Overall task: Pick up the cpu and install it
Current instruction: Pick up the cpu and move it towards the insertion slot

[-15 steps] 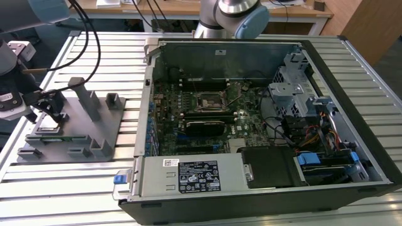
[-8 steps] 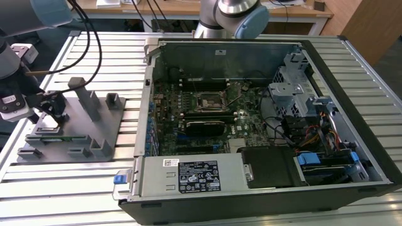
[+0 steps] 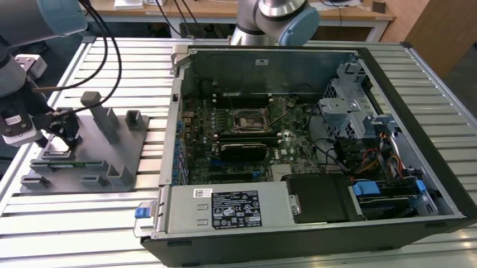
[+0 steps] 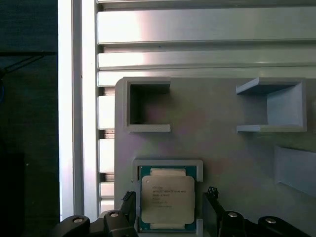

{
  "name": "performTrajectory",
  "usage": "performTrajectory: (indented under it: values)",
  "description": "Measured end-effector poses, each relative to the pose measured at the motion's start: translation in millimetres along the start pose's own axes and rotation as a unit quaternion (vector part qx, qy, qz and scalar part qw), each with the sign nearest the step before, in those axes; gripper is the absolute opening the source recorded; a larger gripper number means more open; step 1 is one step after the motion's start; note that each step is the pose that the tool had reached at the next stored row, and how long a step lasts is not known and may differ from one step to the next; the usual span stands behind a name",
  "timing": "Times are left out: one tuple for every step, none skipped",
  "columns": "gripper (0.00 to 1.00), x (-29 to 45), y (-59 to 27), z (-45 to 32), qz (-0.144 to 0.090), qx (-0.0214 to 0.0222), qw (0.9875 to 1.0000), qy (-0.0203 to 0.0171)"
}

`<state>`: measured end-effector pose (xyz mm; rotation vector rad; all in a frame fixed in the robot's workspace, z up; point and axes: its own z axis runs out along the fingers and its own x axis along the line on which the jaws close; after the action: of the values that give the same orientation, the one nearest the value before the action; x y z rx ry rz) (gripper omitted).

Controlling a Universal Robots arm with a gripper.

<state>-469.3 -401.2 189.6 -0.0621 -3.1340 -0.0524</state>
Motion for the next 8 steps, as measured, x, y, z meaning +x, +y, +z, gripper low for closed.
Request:
performTrajectory:
  values:
    - [0.65, 0.0, 0.0, 0.5, 0.0, 0.0, 1.0, 0.0]
    - [0.65, 0.1, 0.0, 0.9, 0.0, 0.0, 1.0, 0.0001]
    - [0.65, 0.1, 0.1, 1.5, 0.0, 0.0, 1.0, 0.0]
    - [0.65, 0.2, 0.5, 1.9, 0.0, 0.0, 1.0, 0.0]
    - [0.65, 0.2, 1.0, 2.4, 0.0, 0.0, 1.0, 0.0001]
    - [0.65, 0.2, 1.1, 2.7, 0.0, 0.0, 1.0, 0.0001]
    - [0.65, 0.3, 1.1, 2.9, 0.0, 0.0, 1.0, 0.0]
    - [0.65, 0.4, 1.1, 2.9, 0.0, 0.0, 1.0, 0.0]
